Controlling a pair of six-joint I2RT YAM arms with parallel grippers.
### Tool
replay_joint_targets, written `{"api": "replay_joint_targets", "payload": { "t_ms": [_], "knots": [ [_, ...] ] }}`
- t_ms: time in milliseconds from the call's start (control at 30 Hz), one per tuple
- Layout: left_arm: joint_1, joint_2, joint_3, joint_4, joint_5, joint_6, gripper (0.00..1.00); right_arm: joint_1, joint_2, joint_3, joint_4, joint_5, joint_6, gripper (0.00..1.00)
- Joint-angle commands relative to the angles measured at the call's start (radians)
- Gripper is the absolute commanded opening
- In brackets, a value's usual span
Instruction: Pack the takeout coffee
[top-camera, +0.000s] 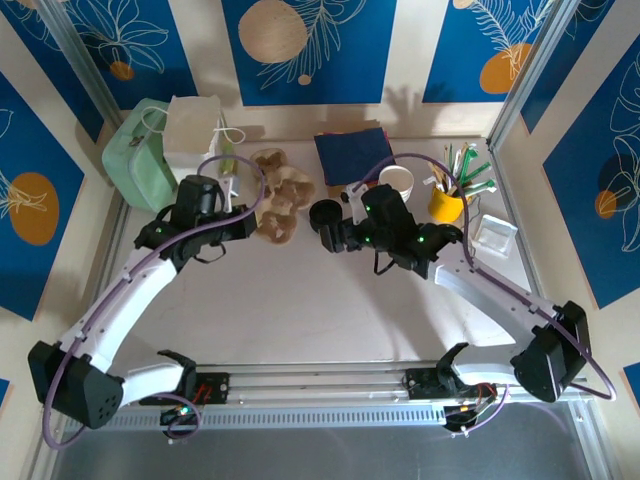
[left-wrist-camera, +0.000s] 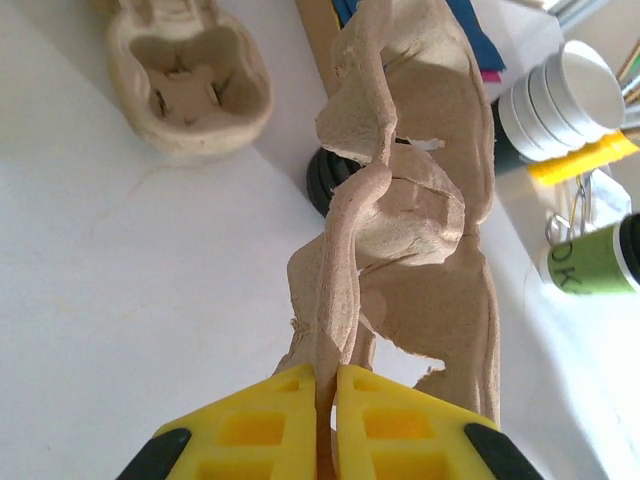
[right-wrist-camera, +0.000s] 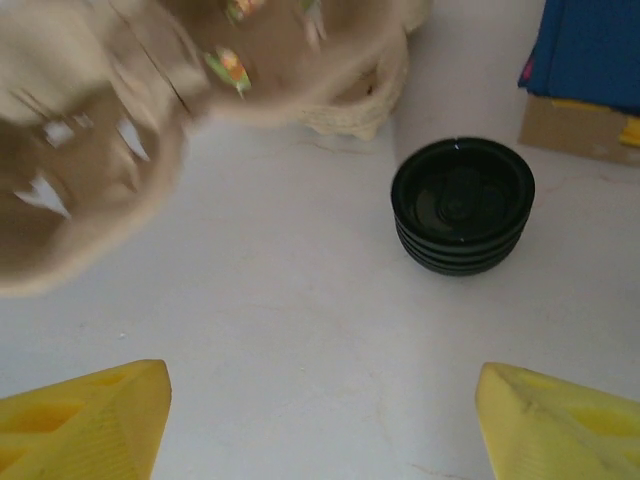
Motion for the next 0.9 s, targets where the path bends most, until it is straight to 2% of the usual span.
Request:
{"api": "replay_joint_targets", "payload": {
  "t_ms": [0, 367, 867],
  "knots": [
    [0.009, -0.054, -0.052, -0.034, 0.087, 0.062, 0.11, 0.05, 0.023, 0.115, -0.207, 0.018, -0.028, 0.8],
    [0.008, -0.17, -0.162, -0.007, 0.191, 0.062, 0.11, 0.234, 0.275, 0.496, -0.504, 0.197, -0.008, 0.78],
    [0.007, -0.217, -0.18, -0.018, 0.237, 0.089, 0.11, 0.252, 0.468, 0.668, -0.539, 0.158, -0.083, 0.72]
  ]
}}
